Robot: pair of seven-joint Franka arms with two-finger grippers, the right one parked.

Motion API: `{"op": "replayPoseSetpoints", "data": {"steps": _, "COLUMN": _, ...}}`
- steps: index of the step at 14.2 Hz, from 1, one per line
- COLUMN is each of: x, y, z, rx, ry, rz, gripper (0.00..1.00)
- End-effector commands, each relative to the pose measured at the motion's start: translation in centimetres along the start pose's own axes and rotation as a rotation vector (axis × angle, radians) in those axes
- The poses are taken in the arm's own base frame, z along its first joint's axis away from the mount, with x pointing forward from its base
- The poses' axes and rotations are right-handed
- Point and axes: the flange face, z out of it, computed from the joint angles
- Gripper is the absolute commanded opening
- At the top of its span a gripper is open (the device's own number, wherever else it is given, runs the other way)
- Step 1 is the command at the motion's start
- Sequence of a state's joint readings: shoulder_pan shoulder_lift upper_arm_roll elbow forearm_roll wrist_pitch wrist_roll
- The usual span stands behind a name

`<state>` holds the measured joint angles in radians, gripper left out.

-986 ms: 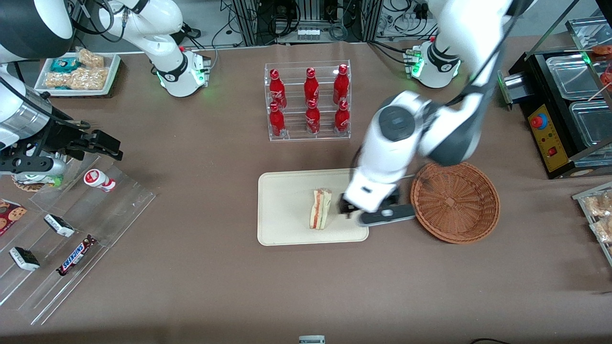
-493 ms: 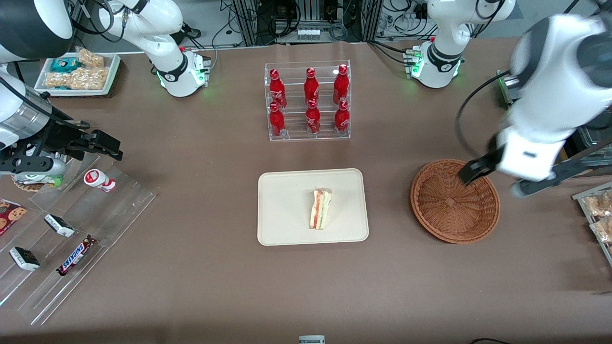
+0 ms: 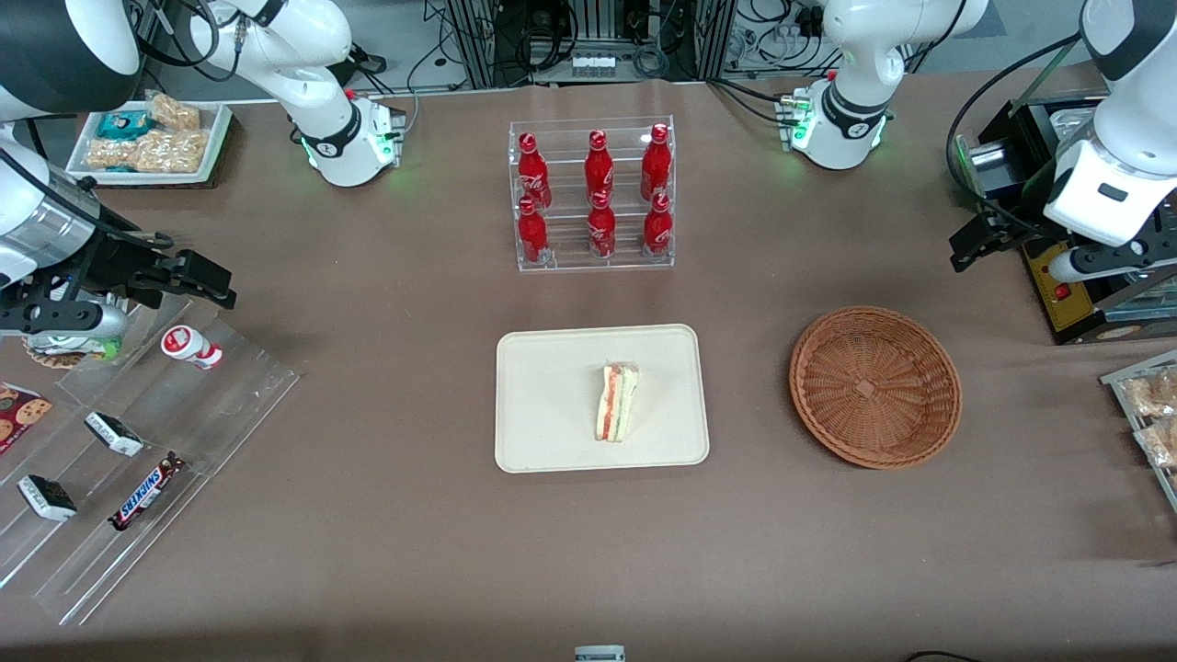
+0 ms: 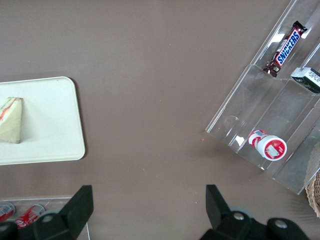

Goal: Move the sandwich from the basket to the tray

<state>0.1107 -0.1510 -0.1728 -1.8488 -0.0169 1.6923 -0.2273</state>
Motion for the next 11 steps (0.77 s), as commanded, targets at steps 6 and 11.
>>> {"op": "replayPoseSetpoints", "data": {"steps": 6, "x": 1.1, "y": -2.8, "z": -1.6, "rx": -0.014, "ry": 0.035, "rz": -0.011, "gripper": 1.0}}
{"op": "replayPoseSetpoints", "data": {"steps": 11, "x": 1.1, "y": -5.3, "z": -3.8, "rx": -0.014, "ry": 0.017, "rz": -0.011, "gripper": 1.0}}
